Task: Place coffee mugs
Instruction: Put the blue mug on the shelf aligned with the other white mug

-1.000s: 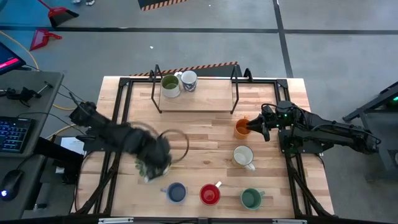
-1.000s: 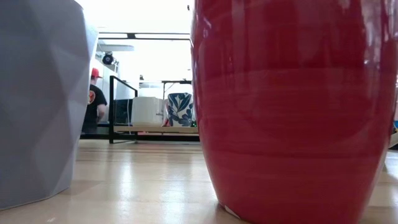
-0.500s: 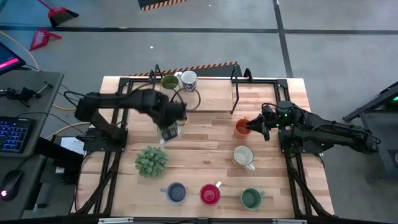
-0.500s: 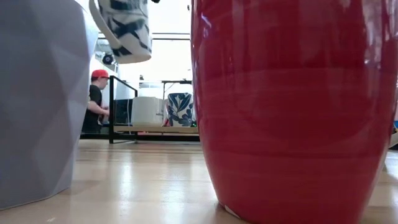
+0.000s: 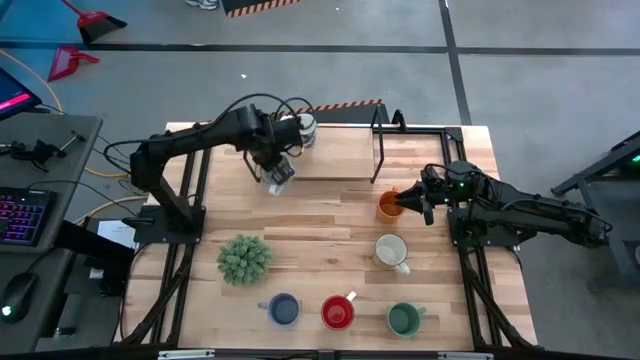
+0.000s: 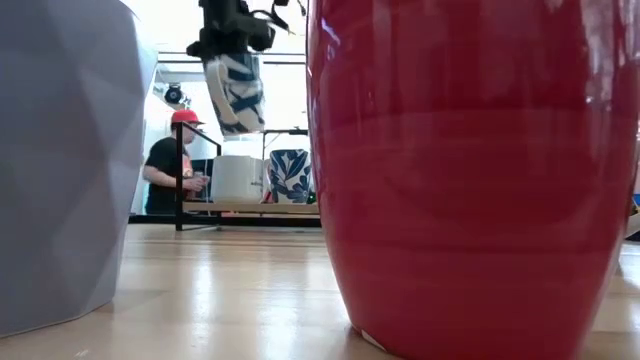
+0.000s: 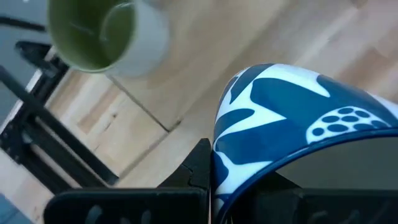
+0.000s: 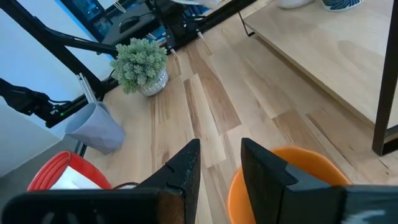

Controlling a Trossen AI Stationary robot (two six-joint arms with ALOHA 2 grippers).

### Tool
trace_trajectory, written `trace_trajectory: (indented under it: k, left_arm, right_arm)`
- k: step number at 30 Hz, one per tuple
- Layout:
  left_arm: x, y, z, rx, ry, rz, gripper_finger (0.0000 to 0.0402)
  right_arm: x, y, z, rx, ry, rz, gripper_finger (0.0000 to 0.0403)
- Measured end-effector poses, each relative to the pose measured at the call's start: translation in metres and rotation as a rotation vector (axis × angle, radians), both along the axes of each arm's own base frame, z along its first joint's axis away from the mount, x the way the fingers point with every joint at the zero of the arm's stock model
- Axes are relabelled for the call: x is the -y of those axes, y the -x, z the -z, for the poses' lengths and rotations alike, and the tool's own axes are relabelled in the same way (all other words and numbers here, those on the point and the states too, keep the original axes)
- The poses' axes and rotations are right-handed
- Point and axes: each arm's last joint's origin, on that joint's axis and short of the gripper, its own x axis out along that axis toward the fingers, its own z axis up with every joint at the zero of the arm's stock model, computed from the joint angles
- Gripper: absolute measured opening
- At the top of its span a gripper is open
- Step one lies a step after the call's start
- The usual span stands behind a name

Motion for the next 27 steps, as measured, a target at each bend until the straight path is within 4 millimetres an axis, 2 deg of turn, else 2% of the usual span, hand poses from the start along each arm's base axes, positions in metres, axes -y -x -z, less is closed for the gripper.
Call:
trace_trajectory:
  k: [18, 27]
  left_arm:
    - [-0.053, -0.025, 0.064, -0.182, 0.099, -0.110, 0.0010]
    - [-0.071, -0.030, 0.080, -0.177, 0.107, -0.159, 0.0010]
  right_arm:
    - [0.000, -0.001, -0.002, 0.019, -0.004, 0.003, 0.0097]
    - [0.000, -0.001, -0.002, 0.026, -0.001, 0.003, 0.0097]
